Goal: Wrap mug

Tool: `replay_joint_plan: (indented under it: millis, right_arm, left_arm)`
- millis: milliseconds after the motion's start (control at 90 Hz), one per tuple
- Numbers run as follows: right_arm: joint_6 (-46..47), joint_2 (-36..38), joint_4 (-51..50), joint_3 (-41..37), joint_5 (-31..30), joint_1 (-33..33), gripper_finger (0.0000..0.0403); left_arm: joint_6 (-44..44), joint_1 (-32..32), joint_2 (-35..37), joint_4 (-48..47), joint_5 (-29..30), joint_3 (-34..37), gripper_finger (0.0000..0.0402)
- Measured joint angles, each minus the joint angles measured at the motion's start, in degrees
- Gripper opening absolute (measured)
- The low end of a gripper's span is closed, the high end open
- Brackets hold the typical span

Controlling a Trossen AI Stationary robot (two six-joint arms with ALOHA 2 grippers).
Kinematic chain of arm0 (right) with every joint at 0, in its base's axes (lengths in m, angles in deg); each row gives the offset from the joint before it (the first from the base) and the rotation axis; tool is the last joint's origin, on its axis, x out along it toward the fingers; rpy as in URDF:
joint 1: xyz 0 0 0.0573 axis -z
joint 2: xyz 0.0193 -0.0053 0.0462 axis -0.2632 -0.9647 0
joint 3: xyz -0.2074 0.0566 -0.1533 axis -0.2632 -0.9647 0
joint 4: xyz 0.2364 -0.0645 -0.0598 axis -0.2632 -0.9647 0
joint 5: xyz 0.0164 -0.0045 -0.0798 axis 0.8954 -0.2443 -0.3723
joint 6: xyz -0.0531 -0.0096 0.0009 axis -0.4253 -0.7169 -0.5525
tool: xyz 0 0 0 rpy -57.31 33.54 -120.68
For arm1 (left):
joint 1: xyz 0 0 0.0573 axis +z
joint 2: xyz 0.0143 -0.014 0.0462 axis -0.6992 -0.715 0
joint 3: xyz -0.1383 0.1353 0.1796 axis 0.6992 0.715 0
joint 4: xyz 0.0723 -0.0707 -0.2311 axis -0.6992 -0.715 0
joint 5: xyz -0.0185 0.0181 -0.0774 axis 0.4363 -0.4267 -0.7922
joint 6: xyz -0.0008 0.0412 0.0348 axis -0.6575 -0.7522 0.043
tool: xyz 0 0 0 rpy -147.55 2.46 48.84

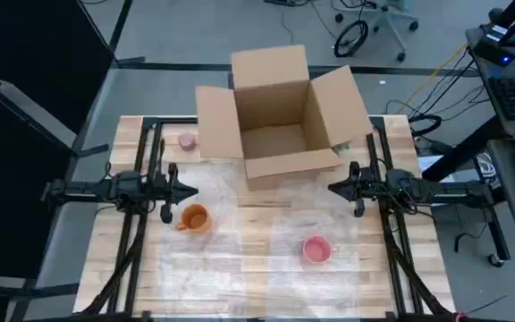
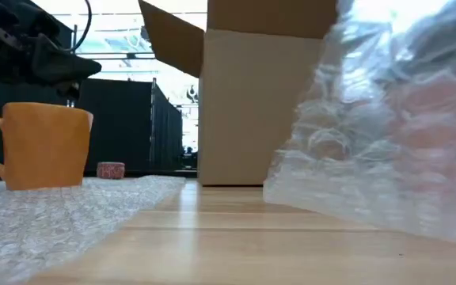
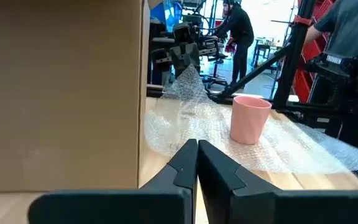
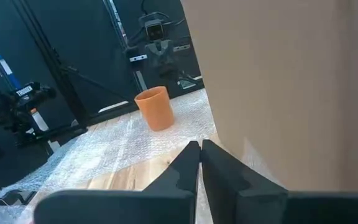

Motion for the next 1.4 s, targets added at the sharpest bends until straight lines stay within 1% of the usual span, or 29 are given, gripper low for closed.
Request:
replay_joint_plan:
  millis: [100, 222, 278, 311, 467, 556, 644, 733, 811, 911, 1000, 1078, 1156, 1278, 1400]
  right_arm:
    - [0.9, 0.0, 0.9, 0.0, 0.0, 0.0, 0.0004]
    - [8.2, 0.0, 1.2, 0.0, 0.0, 0.0, 0.0004]
    - [10.0, 0.0, 1.3, 0.0, 0.0, 0.0, 0.0004]
    - [9.3, 0.0, 1.6, 0.0, -0.8, 0.0, 0.0004]
    - [7.2, 0.0, 4.7, 0.0, -8.7, 0.3, 0.0004]
    - [3.4, 0.0, 7.3, 0.1, -9.2, 0.3, 0.0004]
    - [-0.9, 0.0, 5.8, 3.5, -9.2, 0.3, 0.0004]
    - [-5.6, -1.1, 0.4, 10.7, -9.3, 0.3, 0.0004]
    - [-6.2, -3.9, -9.1, 18.2, -9.9, 0.3, 0.0004]
    - [-2.4, -9.8, -23.9, 27.2, -10.9, 0.3, 0.0004]
    - [2.4, -16.0, -33.6, 32.7, -10.8, 0.3, 0.0004]
    - [5.4, -21.1, -39.6, 35.4, -10.8, 0.3, 0.0012]
    - [7.3, -25.5, -43.0, 36.6, -10.8, 0.3, 0.0031]
    - [8.7, -30.5, -45.6, 36.8, -10.6, 0.3, 0.0077]
    - [10.1, -33.3, -47.5, 36.8, -10.5, 0.3, 0.0130]
  left_arm:
    - [0.1, 0.0, 0.0, 0.0, 0.0, 0.0, 0.0000]
    - [0.1, 0.0, 0.0, 0.0, 0.0, 0.0, 0.0000]
    - [0.1, 0.0, 0.0, 0.0, 0.0, 0.0, 0.0000]
    - [0.1, 0.0, 0.0, 0.0, 0.0, 0.0, 0.0000]
    - [0.1, 0.0, 0.0, 0.0, 0.0, 0.0, 0.0000]
    - [0.1, 0.0, 0.0, 0.0, 0.0, 0.0, 0.0000]
    - [1.6, 0.0, 0.0, 1.0, 0.0, 0.0, 0.0000]
    - [3.0, 0.0, 0.0, 1.1, 1.7, 0.0, 0.0000]
    - [3.1, 0.0, 0.0, 1.3, 2.7, 0.0, 0.0000]
    - [3.2, 0.0, 0.0, 1.8, 2.7, 0.0, 0.0000]
    - [3.2, 0.0, 0.0, 1.7, 2.7, 0.0, 0.0000]
    - [3.2, 0.0, 0.0, 1.9, 3.1, 0.0, 0.0000]
    - [3.2, 0.0, 0.0, 2.1, 3.4, 0.0, 0.0000]
    - [3.3, 0.0, 0.0, 2.1, 3.4, 0.0, 0.0000]
    - [3.2, 0.0, 0.0, 2.1, 3.5, 0.0, 0.0000]
